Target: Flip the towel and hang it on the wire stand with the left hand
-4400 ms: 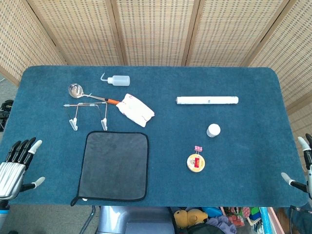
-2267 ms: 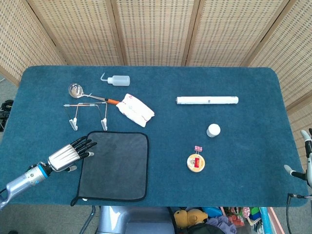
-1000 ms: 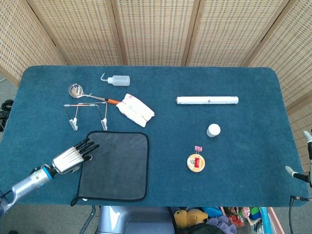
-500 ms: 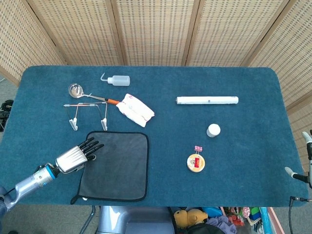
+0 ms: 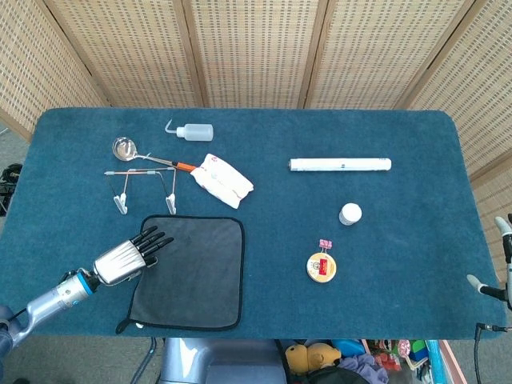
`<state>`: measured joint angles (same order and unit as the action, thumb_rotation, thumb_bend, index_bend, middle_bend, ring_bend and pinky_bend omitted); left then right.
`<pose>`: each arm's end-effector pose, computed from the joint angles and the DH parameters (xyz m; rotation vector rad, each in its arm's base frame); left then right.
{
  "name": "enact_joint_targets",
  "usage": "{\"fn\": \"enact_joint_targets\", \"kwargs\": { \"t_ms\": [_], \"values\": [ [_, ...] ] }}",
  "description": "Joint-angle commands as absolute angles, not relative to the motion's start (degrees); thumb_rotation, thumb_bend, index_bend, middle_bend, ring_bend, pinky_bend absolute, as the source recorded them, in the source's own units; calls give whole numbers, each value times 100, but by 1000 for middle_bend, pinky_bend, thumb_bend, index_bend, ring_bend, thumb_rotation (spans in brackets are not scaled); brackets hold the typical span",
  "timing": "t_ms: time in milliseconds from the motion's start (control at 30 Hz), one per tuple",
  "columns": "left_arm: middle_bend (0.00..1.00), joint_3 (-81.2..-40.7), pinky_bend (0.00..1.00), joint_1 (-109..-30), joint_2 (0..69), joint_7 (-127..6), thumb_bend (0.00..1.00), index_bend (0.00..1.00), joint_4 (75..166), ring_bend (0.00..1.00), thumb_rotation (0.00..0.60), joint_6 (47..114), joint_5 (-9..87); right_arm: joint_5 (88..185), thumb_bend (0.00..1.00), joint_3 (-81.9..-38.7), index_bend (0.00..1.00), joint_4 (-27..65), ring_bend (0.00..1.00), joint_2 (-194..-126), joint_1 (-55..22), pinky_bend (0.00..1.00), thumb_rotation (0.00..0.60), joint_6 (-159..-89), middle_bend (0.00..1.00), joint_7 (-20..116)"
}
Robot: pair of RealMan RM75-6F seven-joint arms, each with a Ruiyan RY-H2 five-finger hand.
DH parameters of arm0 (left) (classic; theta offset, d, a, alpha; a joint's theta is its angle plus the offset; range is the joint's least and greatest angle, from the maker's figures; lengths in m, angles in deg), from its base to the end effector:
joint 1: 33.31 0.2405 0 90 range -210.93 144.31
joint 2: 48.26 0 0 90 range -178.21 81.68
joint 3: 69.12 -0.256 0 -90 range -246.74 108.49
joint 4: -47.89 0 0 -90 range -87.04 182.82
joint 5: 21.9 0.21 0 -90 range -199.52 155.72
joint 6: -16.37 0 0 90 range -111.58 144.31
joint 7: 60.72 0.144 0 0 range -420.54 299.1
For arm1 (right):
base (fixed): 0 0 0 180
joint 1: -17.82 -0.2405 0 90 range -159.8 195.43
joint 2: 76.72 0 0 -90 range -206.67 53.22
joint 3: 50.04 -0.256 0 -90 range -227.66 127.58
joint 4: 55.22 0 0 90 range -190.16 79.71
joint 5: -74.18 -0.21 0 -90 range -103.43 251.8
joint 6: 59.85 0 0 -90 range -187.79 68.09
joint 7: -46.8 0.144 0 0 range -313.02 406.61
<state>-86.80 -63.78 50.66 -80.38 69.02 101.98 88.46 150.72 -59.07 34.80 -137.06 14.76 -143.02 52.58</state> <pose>-0.3111 0.2873 0.0124 -2.3598 -0.2443 -0.8658 -0.3418 -0.1915 0.2076 1.1672 -0.9191 0.8733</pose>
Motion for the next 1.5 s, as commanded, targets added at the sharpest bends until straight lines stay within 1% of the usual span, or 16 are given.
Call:
{"fn": "enact_joint_targets", "kwargs": {
  "t_ms": [33, 267, 467, 667, 867, 1133, 1500],
  "values": [
    [0, -8663, 0, -6385, 5076, -7979, 403, 588, 6905, 0, 600, 10223, 8832, 15075, 0, -5906, 0, 3482, 0, -13703, 1475, 0, 600, -14300, 0, 5266],
    [0, -8647, 0, -6449, 5107, -7888, 403, 649, 6946, 0, 600, 10295, 8842, 15089, 0, -5897, 0, 3488, 0, -13690, 1477, 0, 600, -14296, 0, 5291],
    [0, -8586, 0, -6647, 5096, -7708, 406, 660, 7176, 0, 600, 10524, 8896, 15063, 0, -5905, 0, 3489, 0, -13667, 1482, 0, 600, -14279, 0, 5351],
    [0, -8489, 0, -6907, 5056, -7513, 403, 660, 7599, 0, 600, 10539, 8919, 15024, 0, -5919, 0, 3477, 0, -13642, 1471, 0, 600, -14225, 0, 5430],
    [0, -8389, 0, -7186, 5171, -7330, 403, 667, 7991, 0, 600, 10391, 8955, 15006, 0, -5921, 0, 3466, 0, -13615, 1471, 0, 600, -14191, 0, 5509],
    [0, -8230, 0, -7461, 5434, -7205, 400, 670, 8277, 0, 600, 10109, 8912, 14977, 0, -5927, 0, 3426, 0, -13581, 1477, 0, 600, -14146, 0, 5641],
    [0, -8031, 0, -7697, 5880, -7237, 397, 670, 8375, 0, 600, 9715, 8757, 14942, 0, -5934, 0, 3389, 0, -13567, 1483, 0, 600, -14117, 0, 5714]
  ]
}}
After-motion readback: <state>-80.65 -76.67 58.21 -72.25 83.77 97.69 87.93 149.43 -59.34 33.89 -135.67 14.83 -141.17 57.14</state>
